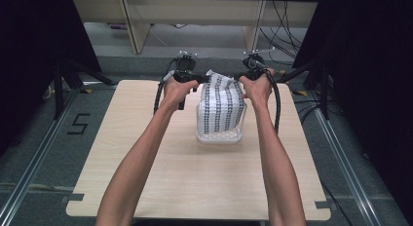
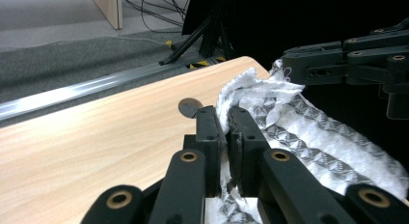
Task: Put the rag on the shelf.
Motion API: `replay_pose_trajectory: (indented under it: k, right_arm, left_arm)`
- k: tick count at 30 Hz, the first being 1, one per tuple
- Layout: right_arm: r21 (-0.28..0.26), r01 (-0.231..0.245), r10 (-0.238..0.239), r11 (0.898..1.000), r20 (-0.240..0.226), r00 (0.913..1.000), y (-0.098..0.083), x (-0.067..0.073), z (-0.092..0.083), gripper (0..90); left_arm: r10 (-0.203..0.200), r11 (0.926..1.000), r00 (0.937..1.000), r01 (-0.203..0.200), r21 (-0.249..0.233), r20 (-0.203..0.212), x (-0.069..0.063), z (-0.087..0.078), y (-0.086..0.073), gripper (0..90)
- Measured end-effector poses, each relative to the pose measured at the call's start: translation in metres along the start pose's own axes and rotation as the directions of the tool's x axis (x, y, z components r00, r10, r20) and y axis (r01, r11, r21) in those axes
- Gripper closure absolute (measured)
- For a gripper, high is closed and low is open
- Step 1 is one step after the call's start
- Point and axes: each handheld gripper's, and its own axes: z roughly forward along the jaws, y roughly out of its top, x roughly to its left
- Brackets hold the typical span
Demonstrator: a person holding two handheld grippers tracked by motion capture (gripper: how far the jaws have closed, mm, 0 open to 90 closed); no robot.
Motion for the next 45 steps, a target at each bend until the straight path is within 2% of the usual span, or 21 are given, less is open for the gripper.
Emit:
replay_pose_trajectory:
  k: [2,3,4,7,10,12,16,19,20,22,27,28,30,32,36,38,43,45]
  right_arm:
    - [0.005,-0.004,0.004,1.0,0.01,0.9999,-0.002,0.0,0.003,82.0]
    - [0.016,-0.011,0.01,1.0,0.011,0.9999,-0.002,0.0,0.003,81.8]
    - [0.013,-0.001,0.001,1.0,0.013,0.9999,-0.003,-0.002,0.005,81.4]
    - [0.027,-0.01,0.01,1.0,0.022,0.9997,-0.005,-0.003,0.007,76.7]
    - [0.032,-0.012,0.011,0.999,0.027,0.9996,-0.006,-0.005,0.009,73.6]
    - [0.028,-0.002,0.001,1.0,0.04,0.9992,-0.006,-0.007,0.009,70.2]
    - [0.03,-0.016,0.015,0.999,0.027,0.9995,-0.005,-0.007,0.007,69.5]
    - [0.03,-0.014,0.013,0.999,0.029,0.9995,-0.005,-0.007,0.005,68.6]
    - [0.023,0.002,-0.003,1.0,0.028,0.9996,-0.005,-0.009,0.005,68.2]
    - [0.029,-0.015,0.015,0.999,0.02,0.9997,-0.005,-0.01,0.002,67.6]
    - [0.022,-0.004,0.004,1.0,0.019,0.9998,-0.004,-0.013,-0.005,66.1]
    - [0.023,-0.017,0.016,1.0,0.021,0.9997,-0.004,-0.012,-0.006,65.8]
    - [0.019,-0.004,0.004,1.0,0.019,0.9998,-0.004,-0.013,-0.009,64.9]
    - [0.01,0.008,-0.008,1.0,0.02,0.9998,-0.004,-0.013,-0.011,64.0]
    - [0.006,0.003,-0.003,1.0,0.006,1.0,-0.003,-0.01,-0.016,60.5]
    - [0.004,0.017,-0.017,1.0,0.013,0.9998,-0.003,-0.008,-0.018,58.3]
    - [-0.013,0.023,-0.023,1.0,-0.006,0.9997,-0.004,-0.002,-0.022,55.1]
    - [-0.027,0.057,-0.058,0.998,-0.006,0.9983,-0.005,-0.003,-0.024,53.6]
  left_arm:
    - [-0.012,0.9999,0.9999,0.012,0.002,0.004,0.001,0.003,-0.003,82.3]
    - [0.001,0.9999,1.0,-0.001,0.017,-0.001,0.002,0.004,-0.004,82.0]
    - [-0.001,0.9998,1.0,0.001,0.022,0.0,0.002,0.005,-0.006,81.9]
    - [-0.005,0.9995,1.0,0.005,0.03,0.005,0.002,0.007,-0.008,79.9]
    - [-0.013,0.9979,0.9998,0.012,0.064,0.013,0.004,0.01,-0.011,73.4]
    - [-0.014,0.9979,0.9999,0.014,0.063,-0.002,0.004,0.011,-0.012,66.1]
    - [-0.018,0.9978,0.9998,0.019,0.063,-0.004,0.004,0.009,-0.011,61.8]
    - [-0.023,0.998,0.9996,0.024,0.058,-0.014,0.006,0.006,-0.01,59.7]
    - [-0.024,0.998,0.9996,0.025,0.059,-0.015,0.006,0.005,-0.009,58.7]
    - [-0.022,0.9982,0.9995,0.023,0.055,-0.021,0.008,0.002,-0.008,58.1]
    - [-0.018,0.9986,0.9994,0.02,0.049,-0.03,0.011,-0.007,-0.006,56.6]
    - [-0.02,0.9988,0.9992,0.021,0.044,-0.034,0.011,-0.009,-0.006,56.5]
    - [-0.013,0.9989,0.9994,0.015,0.045,-0.033,0.011,-0.013,-0.006,56.2]
    - [-0.013,0.9991,0.9992,0.014,0.039,-0.038,0.011,-0.016,-0.006,55.9]
    - [-0.007,0.9995,0.9988,0.009,0.03,-0.048,0.011,-0.022,-0.005,54.7]
    - [-0.001,0.9995,0.9986,0.002,0.031,-0.052,0.01,-0.024,-0.005,54.0]
    - [0.014,0.9992,0.9984,-0.012,0.039,-0.055,0.005,-0.031,-0.004,49.6]
    - [0.02,0.9988,0.9979,-0.017,0.045,-0.061,0.004,-0.035,-0.004,47.4]
